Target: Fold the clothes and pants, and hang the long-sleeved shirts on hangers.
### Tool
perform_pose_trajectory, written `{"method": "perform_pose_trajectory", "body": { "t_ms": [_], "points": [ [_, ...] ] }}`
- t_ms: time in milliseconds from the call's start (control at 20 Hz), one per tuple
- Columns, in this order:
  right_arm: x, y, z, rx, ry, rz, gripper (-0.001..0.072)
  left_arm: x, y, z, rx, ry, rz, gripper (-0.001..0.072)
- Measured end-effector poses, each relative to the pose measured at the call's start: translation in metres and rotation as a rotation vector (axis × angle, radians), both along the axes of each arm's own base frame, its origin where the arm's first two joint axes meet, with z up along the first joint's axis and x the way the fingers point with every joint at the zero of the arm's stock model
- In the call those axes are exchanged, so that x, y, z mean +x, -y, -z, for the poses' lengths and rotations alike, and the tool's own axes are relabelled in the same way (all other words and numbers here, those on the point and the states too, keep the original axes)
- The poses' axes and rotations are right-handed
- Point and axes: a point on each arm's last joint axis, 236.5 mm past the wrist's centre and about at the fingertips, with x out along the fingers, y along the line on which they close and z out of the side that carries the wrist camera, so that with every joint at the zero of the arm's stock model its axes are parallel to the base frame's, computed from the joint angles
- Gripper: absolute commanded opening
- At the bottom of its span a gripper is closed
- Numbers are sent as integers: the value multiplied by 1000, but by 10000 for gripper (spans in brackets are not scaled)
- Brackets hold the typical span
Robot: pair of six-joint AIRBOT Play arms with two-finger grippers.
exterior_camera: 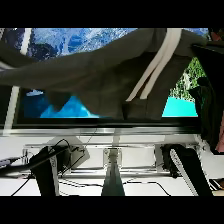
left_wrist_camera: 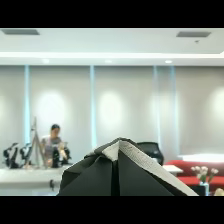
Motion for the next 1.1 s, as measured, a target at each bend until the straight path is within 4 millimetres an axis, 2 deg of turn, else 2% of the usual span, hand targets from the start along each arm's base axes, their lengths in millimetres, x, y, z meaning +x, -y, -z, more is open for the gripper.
{"method": "perform_pose_trajectory", "body": {
  "t_ms": [50,150,250,350,450,600,700,800,900,1000,1100],
  "points": [
    [4,2,2,-12,1,19,21,4,-4,4,-7,-23,-8,2],
    [23,10,16,-53,-37,71,22,35,-10,31,-34,-149,31,2],
    [58,23,45,-119,-123,147,21,82,-17,80,-71,-358,109,2],
    [99,38,87,-189,-239,209,22,132,-24,142,-126,-581,207,2],
    [140,50,139,-242,-380,241,22,178,-21,207,-181,-781,315,2],
    [195,66,220,-280,-582,278,22,233,13,301,-231,-1028,474,2],
    [229,75,264,-271,-672,317,21,256,38,346,-247,-1126,532,2],
    [253,85,294,-264,-716,364,21,267,57,373,-254,-1180,560,2],
    [269,94,315,-271,-735,408,21,267,72,385,-259,-1218,595,2],
    [273,102,327,-310,-741,430,21,256,85,389,-244,-1263,634,1],
    [265,110,339,-391,-770,411,21,234,94,393,-204,-1341,657,2]
  ]
}}
